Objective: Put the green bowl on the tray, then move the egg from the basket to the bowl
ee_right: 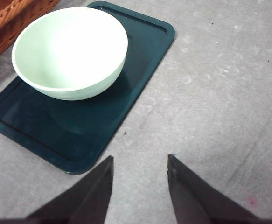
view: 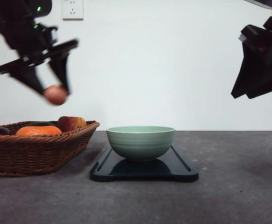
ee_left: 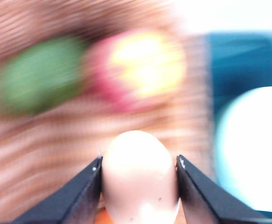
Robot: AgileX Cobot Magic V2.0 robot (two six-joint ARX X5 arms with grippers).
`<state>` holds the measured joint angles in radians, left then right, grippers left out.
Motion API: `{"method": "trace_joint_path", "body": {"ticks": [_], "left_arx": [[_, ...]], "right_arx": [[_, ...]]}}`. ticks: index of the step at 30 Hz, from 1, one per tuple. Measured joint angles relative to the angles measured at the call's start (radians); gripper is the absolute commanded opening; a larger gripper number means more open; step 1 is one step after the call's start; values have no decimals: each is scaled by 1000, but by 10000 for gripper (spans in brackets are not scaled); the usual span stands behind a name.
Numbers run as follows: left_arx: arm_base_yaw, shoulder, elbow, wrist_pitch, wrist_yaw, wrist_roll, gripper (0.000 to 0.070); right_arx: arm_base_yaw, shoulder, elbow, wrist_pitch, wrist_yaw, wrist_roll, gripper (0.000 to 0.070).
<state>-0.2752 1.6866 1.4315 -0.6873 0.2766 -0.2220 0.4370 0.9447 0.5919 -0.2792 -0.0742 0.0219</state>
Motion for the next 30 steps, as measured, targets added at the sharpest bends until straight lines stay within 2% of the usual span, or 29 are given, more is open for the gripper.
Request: {"method": "trace_joint_path", "body": {"ticks": [3,7,9,14,18,23,30], "left_arx": [[-48,-1,0,77,70,-20,219],[-133,2,0,169,64,-30,219],[-181,8,0,211,26,-26,219],[-292,71,1,262,-142,16,219],[-351,130,1,313,-235,46,218],[-387,197,1,379,-257,59,218],[-391,273,1,384,-301,65,218]], "right_arx": [[0,0,0,1,0,0,226],[0,0,0,6,0,0,226],[0,0,0,7,0,0,225],[0,0,0,7,0,0,225],[0,0,0,7,-1,0,225],[0,0,0,7,-2,0,225],[0,0,0,7,-3,0,225]]}}
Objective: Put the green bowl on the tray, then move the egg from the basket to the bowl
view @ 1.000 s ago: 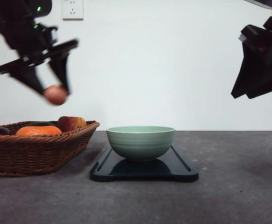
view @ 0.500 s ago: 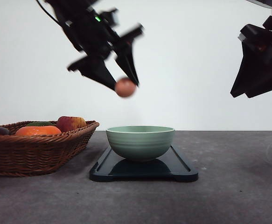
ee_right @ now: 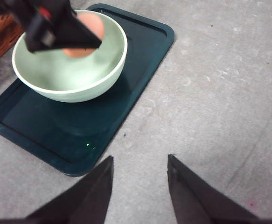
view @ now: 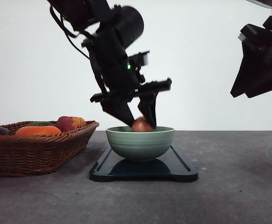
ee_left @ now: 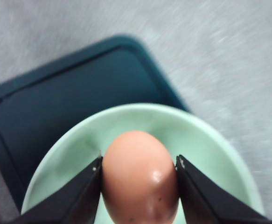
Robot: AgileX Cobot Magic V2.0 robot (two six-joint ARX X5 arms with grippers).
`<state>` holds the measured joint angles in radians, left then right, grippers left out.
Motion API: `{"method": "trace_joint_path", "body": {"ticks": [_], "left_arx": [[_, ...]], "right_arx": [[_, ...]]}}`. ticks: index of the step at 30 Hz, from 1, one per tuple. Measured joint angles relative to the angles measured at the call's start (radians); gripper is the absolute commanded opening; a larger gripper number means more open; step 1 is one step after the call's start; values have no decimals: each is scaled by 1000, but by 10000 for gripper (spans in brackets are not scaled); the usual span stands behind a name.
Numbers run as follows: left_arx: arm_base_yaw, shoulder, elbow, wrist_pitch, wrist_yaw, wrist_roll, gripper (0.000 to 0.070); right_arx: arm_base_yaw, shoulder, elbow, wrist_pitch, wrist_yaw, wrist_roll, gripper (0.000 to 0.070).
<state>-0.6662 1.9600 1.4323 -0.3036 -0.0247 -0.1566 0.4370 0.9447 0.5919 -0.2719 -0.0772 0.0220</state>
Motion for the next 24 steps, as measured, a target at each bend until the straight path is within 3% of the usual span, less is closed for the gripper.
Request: {"method": "trace_joint_path", "body": {"ticks": [15,20,24], "left_arx": [[0,61,0,2,-3,0,235],[0,61,0,-1,-3,0,370],[0,61,5,-33,-3,1,393]], "right_arx": [[0,0,0,0,0,0,226],[0,0,0,0,0,0,225],[0,0,0,0,0,0,225]]}}
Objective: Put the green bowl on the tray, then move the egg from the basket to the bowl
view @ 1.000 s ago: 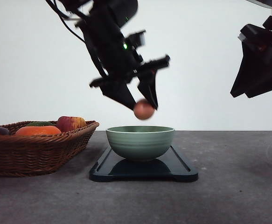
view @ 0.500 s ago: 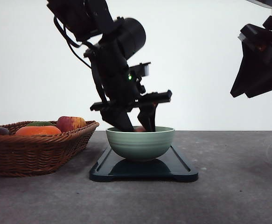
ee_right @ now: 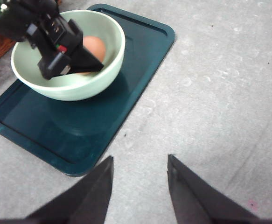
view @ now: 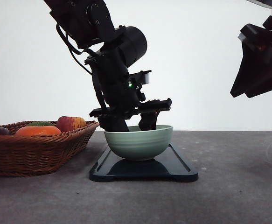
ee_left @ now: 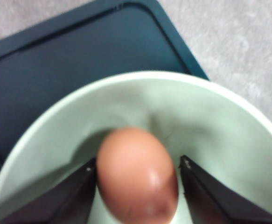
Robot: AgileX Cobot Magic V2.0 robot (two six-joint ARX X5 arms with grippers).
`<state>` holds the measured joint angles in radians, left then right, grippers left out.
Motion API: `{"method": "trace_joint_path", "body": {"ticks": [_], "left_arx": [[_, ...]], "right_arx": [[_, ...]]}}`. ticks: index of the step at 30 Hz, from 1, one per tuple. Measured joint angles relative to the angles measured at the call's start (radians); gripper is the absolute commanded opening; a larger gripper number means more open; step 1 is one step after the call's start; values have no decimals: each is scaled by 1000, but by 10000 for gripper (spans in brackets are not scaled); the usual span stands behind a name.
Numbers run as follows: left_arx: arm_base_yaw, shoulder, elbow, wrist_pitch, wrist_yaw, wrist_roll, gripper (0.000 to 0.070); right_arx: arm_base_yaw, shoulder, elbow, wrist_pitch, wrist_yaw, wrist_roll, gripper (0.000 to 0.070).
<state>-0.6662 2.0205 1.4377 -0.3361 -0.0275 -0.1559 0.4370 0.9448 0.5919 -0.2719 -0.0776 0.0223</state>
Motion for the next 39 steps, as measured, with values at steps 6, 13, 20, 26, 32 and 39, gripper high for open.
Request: {"method": "trace_joint_path", "body": {"ticks": [6,13,20,26,32,39], "left_arx": [[0,0,72,-107,0,3,394],[0,0,228,-267,0,6,394],[22,-24,368,-460,0,18,391],[62,-169,349,-521,0,64,391],[121,-355,237,-481,0,76,391],[176,-547,-56,-368,0,79,391]], "right_arx": [[0,0,0,0,0,0,225],[0,0,0,0,0,0,226],[0,0,0,0,0,0,225],[0,0,0,0,0,0,225],[0,0,0,0,0,0,225],[0,0,0,0,0,0,225]]}}
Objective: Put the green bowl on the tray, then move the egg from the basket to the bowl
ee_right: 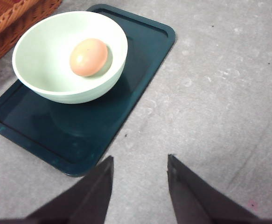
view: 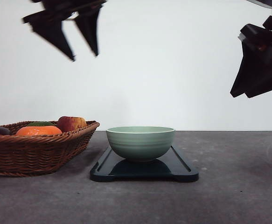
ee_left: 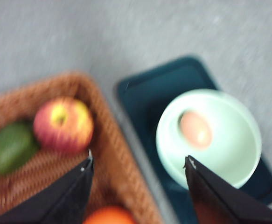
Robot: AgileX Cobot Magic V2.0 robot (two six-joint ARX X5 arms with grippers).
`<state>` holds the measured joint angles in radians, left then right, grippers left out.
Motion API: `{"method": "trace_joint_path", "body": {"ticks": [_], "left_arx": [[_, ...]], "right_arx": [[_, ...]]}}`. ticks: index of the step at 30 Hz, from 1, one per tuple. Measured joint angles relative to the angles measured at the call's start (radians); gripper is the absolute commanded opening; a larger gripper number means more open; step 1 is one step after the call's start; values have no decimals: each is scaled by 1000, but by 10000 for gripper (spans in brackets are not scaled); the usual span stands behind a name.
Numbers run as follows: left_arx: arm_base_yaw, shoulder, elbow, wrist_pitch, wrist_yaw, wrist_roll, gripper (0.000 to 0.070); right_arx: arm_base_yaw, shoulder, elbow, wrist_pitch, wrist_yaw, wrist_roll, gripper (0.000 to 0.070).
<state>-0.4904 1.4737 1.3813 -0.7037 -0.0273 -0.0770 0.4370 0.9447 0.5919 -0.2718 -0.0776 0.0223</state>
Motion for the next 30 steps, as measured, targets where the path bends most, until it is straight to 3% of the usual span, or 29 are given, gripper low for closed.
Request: {"method": "trace_joint_path", "body": {"ticks": [5,16,23,30], "left_arx": [[21,-195,-245,125,0,0,391],[83,-537,-644,210,78,0,391],[121,-687,-783,213,78,-1,391],[132,-744,-785,235,78,-2,391]], "right_arx": [[0,0,0,0,0,0,225],[0,0,0,0,0,-20,226],[0,0,0,0,0,-20,226],[0,0,0,-1,0,-23,226]]}}
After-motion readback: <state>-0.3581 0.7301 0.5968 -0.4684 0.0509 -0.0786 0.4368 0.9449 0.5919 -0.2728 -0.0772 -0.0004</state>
